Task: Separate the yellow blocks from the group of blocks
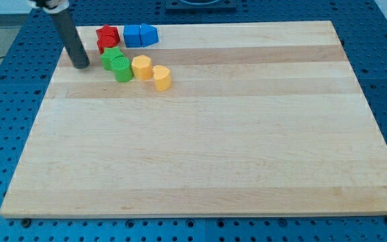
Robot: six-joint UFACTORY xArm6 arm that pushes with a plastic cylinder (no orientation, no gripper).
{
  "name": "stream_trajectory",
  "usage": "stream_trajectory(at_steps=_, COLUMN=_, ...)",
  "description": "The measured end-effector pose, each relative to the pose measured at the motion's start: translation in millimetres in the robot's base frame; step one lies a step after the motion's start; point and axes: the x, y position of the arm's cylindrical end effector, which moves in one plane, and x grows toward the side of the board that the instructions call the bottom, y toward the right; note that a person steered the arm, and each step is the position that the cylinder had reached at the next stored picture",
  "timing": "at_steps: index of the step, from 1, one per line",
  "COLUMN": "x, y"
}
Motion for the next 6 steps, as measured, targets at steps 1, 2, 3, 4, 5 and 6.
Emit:
stream_trajectory(at_steps=1, x=5, y=27)
stream_trajectory(at_steps=2, x=17, y=41)
stream_trajectory(at_steps=3, x=17, y=71)
stream_trajectory(at_steps=4, x=17, y=108)
stream_trajectory(at_steps=5, x=17, y=135)
stream_trajectory(at_steps=6, x=17, y=136)
